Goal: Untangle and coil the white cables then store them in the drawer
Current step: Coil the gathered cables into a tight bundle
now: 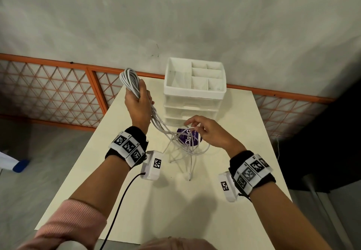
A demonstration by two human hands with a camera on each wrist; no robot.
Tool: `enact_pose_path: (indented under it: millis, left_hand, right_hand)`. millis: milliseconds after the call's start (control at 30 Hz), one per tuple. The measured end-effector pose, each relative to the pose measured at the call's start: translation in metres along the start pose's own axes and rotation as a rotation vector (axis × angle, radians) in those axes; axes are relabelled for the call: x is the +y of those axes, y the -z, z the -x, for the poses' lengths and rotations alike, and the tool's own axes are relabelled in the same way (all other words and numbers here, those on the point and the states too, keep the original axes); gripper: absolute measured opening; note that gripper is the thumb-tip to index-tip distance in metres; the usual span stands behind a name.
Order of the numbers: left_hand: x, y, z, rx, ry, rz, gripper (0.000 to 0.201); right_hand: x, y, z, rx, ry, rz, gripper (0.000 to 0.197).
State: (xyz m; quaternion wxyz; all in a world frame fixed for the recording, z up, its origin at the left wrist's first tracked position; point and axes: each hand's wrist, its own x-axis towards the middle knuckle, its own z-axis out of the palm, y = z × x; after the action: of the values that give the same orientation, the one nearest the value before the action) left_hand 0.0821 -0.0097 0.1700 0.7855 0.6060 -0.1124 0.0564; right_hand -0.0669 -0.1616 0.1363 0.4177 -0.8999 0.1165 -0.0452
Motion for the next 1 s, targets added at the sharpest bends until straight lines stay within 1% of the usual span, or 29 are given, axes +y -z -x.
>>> enact_pose_path:
  millis: [67, 133, 267, 333, 433, 500, 567, 633, 667, 733, 767, 833, 900, 933, 967, 1000]
  left_hand:
    - [0.0, 0.0, -0.002, 0.021, -0.009, -0.009, 0.021]
    - [-0.002, -0.001, -0.001, 0.037, -0.004, -0.016, 0.021]
    - [-0.007, -0.006, 0.011, 0.026, 0.026, -0.036, 0.021]
    - [-0.008, -0.008, 0.017, 0.016, 0.039, -0.039, 0.02]
    - [-0.006, -0.008, 0.021, 0.029, 0.057, -0.003, 0.025]
    - [-0.006, -0.008, 0.02, 0.04, 0.066, 0.012, 0.025]
    - [-0.007, -0.006, 0.019, 0.044, 0.066, 0.0, 0.024]
    - [-0.008, -0.003, 0.016, 0.054, 0.073, -0.002, 0.025]
    - [-0.009, 0.0, 0.015, 0.061, 0.079, 0.007, 0.025]
    - [-0.008, 0.004, 0.011, 0.081, 0.078, 0.02, 0.024]
    - [-0.007, 0.006, 0.009, 0.093, 0.073, 0.023, 0.023]
    - [-0.005, 0.01, 0.004, 0.111, 0.061, 0.042, 0.023]
    - [-0.002, 0.013, 0.0, 0.125, 0.06, 0.069, 0.023]
    - [0.0, 0.014, -0.002, 0.125, 0.067, 0.089, 0.022]
    - [0.001, 0.013, -0.003, 0.119, 0.079, 0.106, 0.022]
    - [0.003, 0.012, -0.003, 0.106, 0.092, 0.121, 0.022]
  right_hand:
    - [0.003, -0.002, 0.003, 0.014, -0.013, 0.029, 0.043]
    - [0.0, -0.004, 0.008, 0.038, -0.003, 0.005, 0.042]
    - [-0.015, -0.014, 0.012, 0.083, 0.021, -0.202, 0.033]
    - [-0.018, -0.017, 0.011, 0.052, 0.02, -0.289, 0.033]
    - [-0.017, -0.022, 0.01, -0.008, -0.025, -0.244, 0.03]
    - [-0.016, -0.024, 0.009, 0.041, -0.062, -0.246, 0.02]
    - [-0.013, -0.024, 0.008, 0.139, -0.08, -0.246, 0.009]
    - [-0.007, -0.021, 0.007, 0.201, -0.099, -0.193, 0.008]
    - [-0.003, -0.019, 0.006, 0.199, -0.107, -0.158, 0.008]
    - [0.003, -0.015, 0.004, 0.176, -0.118, -0.079, 0.017]
    - [0.006, -0.012, 0.004, 0.173, -0.139, -0.056, 0.02]
    - [0.01, -0.005, 0.004, 0.194, -0.209, -0.084, 0.021]
    - [0.02, 0.002, 0.007, 0.235, -0.318, -0.103, 0.014]
    - [0.025, 0.004, 0.009, 0.228, -0.395, -0.071, 0.011]
    - [0.03, 0.005, 0.01, 0.179, -0.485, 0.006, 0.016]
    - [0.033, 0.004, 0.011, 0.092, -0.556, 0.126, 0.028]
